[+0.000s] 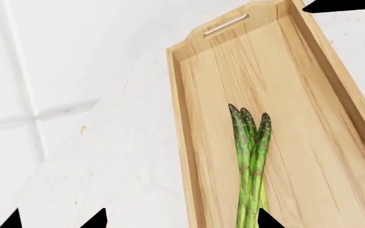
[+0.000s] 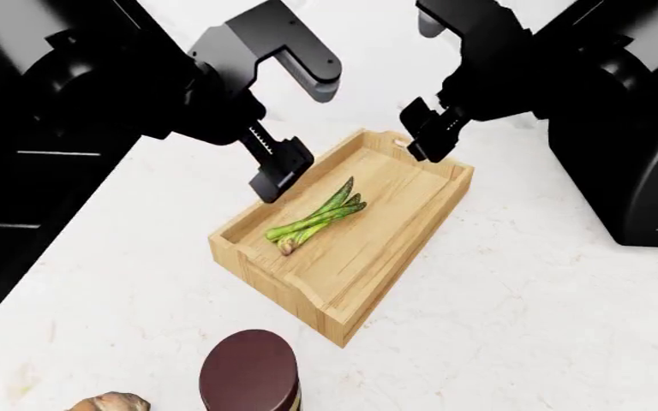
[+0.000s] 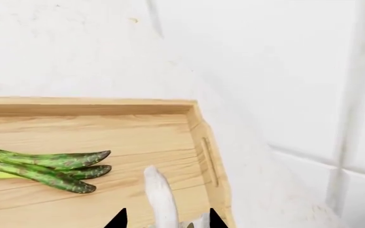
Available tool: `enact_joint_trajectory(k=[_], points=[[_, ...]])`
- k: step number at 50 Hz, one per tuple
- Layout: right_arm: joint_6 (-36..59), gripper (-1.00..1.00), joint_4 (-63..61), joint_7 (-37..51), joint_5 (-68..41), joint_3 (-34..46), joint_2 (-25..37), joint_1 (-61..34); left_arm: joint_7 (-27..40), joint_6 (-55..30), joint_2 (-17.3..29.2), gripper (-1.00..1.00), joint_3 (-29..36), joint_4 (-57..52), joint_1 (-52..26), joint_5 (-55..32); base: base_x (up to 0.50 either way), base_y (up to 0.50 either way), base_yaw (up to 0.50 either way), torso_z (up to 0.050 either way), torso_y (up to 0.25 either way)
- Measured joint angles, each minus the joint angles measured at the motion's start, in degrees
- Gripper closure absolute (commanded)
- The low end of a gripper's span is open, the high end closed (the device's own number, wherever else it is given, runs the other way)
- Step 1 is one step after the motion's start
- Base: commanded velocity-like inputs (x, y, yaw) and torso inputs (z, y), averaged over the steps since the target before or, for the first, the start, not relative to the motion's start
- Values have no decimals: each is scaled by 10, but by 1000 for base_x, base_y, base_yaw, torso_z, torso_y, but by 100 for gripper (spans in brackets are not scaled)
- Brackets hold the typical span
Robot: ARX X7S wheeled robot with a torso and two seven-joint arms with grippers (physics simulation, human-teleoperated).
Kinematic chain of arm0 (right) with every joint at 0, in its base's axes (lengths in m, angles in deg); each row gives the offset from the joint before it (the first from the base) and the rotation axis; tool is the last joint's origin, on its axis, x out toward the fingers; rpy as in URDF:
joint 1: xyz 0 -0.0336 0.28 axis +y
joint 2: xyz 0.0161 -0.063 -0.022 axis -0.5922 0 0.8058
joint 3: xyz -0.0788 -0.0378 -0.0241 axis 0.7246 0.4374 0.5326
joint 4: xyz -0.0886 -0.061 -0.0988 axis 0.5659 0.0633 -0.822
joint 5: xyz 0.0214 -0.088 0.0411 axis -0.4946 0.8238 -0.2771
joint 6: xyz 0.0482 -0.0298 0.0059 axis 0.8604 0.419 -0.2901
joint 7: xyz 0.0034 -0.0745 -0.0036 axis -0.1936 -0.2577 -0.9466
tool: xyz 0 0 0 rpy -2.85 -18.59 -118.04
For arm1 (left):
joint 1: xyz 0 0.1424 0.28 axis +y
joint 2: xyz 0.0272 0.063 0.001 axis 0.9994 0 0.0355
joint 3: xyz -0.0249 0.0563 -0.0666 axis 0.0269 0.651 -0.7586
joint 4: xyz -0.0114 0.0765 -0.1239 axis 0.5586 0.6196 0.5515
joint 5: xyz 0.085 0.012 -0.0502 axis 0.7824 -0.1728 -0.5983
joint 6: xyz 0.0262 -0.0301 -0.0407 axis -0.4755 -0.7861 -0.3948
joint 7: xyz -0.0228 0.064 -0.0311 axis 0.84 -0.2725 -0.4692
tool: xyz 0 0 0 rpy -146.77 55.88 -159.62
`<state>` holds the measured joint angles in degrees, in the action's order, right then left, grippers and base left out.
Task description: Pick up the fruits and vegetables and place them in the sink. Turn on the sink faucet to wash them. Then turn the sink off and put them in the tray.
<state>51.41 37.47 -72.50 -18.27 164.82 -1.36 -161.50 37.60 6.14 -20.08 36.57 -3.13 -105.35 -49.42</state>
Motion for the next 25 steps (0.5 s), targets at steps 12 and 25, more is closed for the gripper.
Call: enact_joint_trajectory(k=[12, 25], points=[[-29, 100, 81, -49, 37, 30, -52, 5, 2, 0, 1, -100, 1, -2, -2, -1, 0, 0, 0, 0, 0], [-55, 100, 155, -96, 64, 53, -97, 19, 3, 1, 0, -100, 5, -4, -1, 0, 0, 0, 0, 0, 0]])
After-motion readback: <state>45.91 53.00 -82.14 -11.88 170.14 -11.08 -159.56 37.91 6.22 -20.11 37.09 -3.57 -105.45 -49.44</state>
